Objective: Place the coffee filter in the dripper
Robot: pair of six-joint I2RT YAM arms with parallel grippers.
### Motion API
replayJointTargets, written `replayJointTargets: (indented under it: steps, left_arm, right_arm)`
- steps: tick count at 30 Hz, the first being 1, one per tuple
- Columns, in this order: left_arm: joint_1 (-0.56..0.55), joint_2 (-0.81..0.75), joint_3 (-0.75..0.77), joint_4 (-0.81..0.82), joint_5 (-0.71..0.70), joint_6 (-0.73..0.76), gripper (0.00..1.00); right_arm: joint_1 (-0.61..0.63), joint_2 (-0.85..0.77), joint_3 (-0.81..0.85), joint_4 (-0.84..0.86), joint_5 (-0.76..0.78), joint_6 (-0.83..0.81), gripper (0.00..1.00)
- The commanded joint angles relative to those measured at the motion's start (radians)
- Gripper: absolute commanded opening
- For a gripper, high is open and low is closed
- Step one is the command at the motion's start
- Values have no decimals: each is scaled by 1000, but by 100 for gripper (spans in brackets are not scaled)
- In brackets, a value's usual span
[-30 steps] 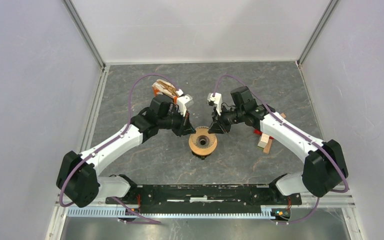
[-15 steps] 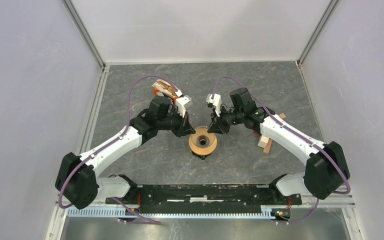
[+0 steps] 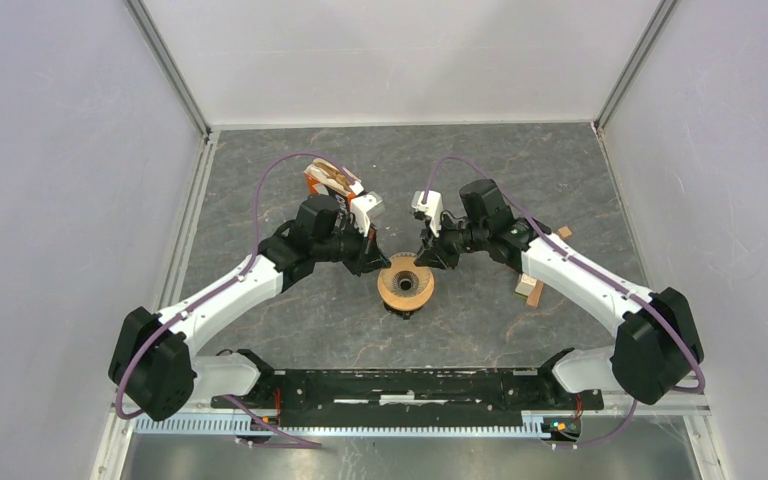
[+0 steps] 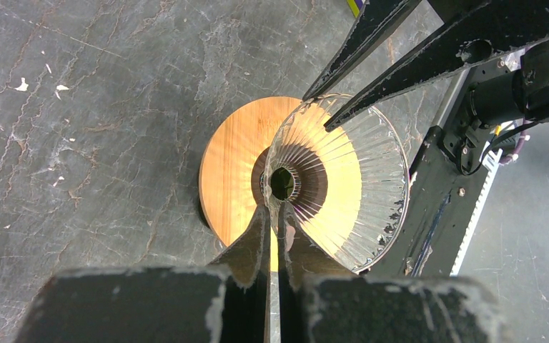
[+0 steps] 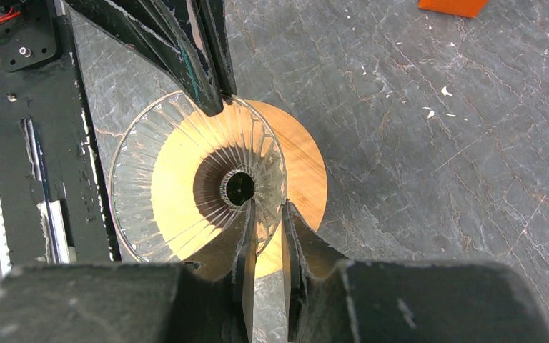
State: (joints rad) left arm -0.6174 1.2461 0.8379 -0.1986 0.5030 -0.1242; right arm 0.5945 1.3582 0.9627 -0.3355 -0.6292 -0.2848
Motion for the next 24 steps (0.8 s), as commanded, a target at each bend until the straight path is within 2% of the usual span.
replayJointTargets:
  steps: [1,3,7,24]
  left_arm:
    - [-13,32,-33,-97,-40,113,2]
    - [-10,28,-22,-103,-39,116,4]
    - [-7,21,3,-117,-40,116,10]
    - [-7,23,59,-108,-39,99,34]
  right_arm:
    - [27,45,13,-58,40,-80,9]
    - [26,48,39,-73,42,-81,16]
    - [26,47,73,-90,46,-83,25]
    - [23,40,126,-98,54,-79,49]
